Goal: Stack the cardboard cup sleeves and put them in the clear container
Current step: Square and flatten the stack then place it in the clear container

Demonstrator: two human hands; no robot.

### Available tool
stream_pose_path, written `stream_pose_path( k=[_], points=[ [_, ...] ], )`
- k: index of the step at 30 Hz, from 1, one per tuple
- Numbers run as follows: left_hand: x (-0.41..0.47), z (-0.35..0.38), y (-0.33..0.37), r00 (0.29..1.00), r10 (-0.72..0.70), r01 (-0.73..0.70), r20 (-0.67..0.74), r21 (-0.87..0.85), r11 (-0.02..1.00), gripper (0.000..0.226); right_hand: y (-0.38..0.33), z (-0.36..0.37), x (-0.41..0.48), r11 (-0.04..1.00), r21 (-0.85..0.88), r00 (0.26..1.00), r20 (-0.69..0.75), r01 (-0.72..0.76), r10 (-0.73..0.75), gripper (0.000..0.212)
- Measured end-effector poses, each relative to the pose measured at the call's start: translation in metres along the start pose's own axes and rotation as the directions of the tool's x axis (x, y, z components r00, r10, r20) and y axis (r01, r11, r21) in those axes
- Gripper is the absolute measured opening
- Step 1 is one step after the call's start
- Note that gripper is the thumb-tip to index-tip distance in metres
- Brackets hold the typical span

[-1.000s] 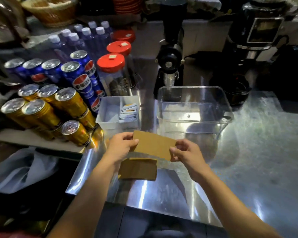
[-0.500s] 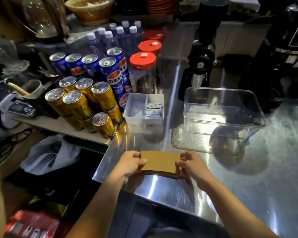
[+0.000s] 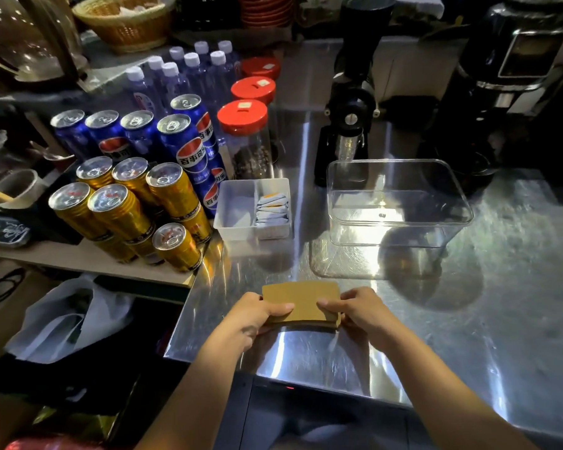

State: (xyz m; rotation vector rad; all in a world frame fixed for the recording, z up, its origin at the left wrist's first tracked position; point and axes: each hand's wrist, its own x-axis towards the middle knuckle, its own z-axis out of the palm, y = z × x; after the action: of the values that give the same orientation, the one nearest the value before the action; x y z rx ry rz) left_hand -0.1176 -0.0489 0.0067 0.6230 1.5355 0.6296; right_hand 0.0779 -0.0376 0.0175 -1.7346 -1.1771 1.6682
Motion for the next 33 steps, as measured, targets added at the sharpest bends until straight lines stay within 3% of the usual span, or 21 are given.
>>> stream_pose_path(
  k=[4, 9, 12, 15, 20, 22, 24, 27, 31, 33],
  points=[
    [0.001, 0.019, 0.010, 0.986, 0.120, -0.119, 0.115, -0.017, 0.993, 0.031, 0.000, -0.030, -0.007, 0.978, 0.194, 0.995, 0.045, 0.080, -0.090, 0.018],
    [0.002, 0.066, 0.022, 0.906, 0.402, -0.410, 0.133, 0.036, 0.912, 0.044, 0.011, -0.069, -0.014, 0.940, 0.167, 0.948, -0.166, 0.299, -0.272, 0.026],
    [0.005, 0.091, 0.022, 0.850, 0.523, -0.527, 0.070, 0.144, 0.837, 0.047, 0.026, -0.085, -0.012, 0.919, 0.147, 0.913, -0.249, 0.366, -0.324, 0.033],
    [0.013, 0.104, 0.012, 0.794, 0.595, -0.607, 0.124, 0.210, 0.767, 0.044, 0.045, -0.092, -0.007, 0.925, 0.064, 0.899, -0.270, 0.375, -0.346, 0.037],
    [0.023, 0.109, -0.008, 0.798, 0.549, -0.582, 0.249, 0.083, 0.809, 0.057, 0.067, -0.092, -0.003, 0.930, 0.055, 0.906, -0.252, 0.363, -0.339, 0.043],
    [0.027, 0.109, -0.010, 0.810, 0.507, -0.511, 0.294, -0.070, 0.857, 0.069, 0.068, -0.088, -0.003, 0.917, 0.089, 0.901, -0.242, 0.389, -0.359, 0.051],
    [0.029, 0.112, -0.011, 0.827, 0.472, -0.403, 0.304, -0.264, 0.876, 0.067, 0.065, -0.079, -0.001, 0.893, 0.166, 0.891, -0.267, 0.419, -0.368, 0.059],
    [0.030, 0.123, -0.010, 0.856, 0.479, -0.385, 0.195, -0.378, 0.842, 0.056, 0.060, -0.062, 0.005, 0.849, 0.289, 0.859, -0.410, 0.442, -0.308, 0.043],
    [0.028, 0.136, -0.002, 0.863, 0.505, -0.484, -0.006, -0.294, 0.824, 0.012, 0.051, -0.047, 0.015, 0.868, 0.250, 0.767, -0.608, 0.429, -0.204, 0.012],
    [0.028, 0.140, 0.004, 0.838, 0.537, -0.542, -0.094, -0.250, 0.802, 0.020, 0.045, -0.048, 0.018, 0.857, 0.226, 0.731, -0.644, 0.464, -0.226, 0.017]
  ],
)
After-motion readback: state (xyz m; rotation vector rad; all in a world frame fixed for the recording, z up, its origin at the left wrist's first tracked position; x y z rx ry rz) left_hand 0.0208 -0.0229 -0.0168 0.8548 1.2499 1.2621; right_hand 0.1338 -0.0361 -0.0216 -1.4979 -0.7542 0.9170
